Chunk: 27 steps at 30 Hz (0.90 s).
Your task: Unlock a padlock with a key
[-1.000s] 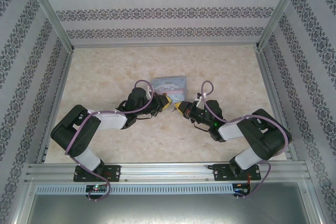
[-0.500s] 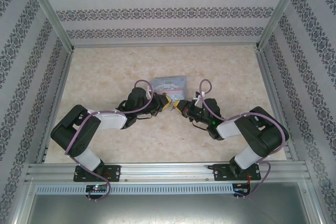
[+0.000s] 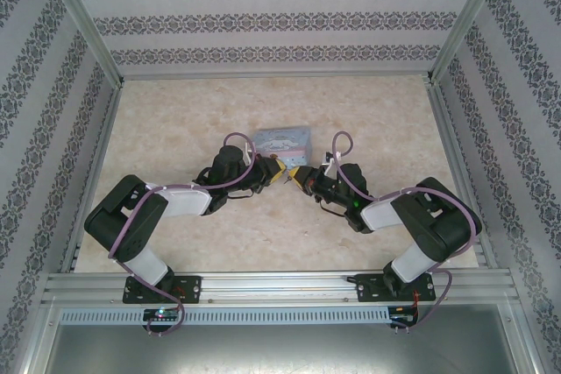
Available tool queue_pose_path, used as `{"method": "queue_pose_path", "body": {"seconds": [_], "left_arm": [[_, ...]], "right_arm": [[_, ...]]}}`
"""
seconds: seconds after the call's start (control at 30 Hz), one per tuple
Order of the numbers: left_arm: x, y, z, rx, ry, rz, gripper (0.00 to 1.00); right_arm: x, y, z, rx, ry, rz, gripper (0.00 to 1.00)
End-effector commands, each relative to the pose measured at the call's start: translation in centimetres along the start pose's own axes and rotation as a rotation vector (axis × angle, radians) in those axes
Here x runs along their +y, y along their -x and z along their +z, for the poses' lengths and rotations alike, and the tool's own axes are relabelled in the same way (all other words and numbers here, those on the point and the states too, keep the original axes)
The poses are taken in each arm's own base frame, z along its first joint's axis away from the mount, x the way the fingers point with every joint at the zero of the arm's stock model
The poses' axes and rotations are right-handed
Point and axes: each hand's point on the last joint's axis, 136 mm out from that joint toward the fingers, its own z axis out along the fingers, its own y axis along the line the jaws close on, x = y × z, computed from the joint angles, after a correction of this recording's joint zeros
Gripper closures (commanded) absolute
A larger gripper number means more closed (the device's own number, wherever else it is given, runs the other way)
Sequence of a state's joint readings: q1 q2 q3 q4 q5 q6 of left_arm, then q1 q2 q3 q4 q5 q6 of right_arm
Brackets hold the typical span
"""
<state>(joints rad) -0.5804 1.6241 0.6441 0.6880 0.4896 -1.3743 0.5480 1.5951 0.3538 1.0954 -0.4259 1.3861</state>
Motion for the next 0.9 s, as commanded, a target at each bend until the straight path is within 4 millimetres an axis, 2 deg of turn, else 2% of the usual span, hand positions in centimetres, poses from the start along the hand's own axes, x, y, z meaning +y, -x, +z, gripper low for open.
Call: {"method": "queue_pose_path", "body": {"seconds": [0.0, 0.6, 0.87], "left_arm": [[-2.9, 0.1, -0.2, 0.010, -0.082, 0.015, 1.00], [-3.8, -0.4, -0.1, 0.032, -0.113, 0.025, 1.00], [-5.8, -1.4, -0.7, 0.088, -0.182, 0.077, 1.00]], "right_arm": [[2.0, 0.1, 0.8, -0.002, 0.063, -0.026, 1.00], [2.2, 1.0, 1.1, -0.009, 0.092, 0.002, 1.00], [2.3, 2.2, 1.1, 0.009, 0.110, 0.033, 1.00]]}}
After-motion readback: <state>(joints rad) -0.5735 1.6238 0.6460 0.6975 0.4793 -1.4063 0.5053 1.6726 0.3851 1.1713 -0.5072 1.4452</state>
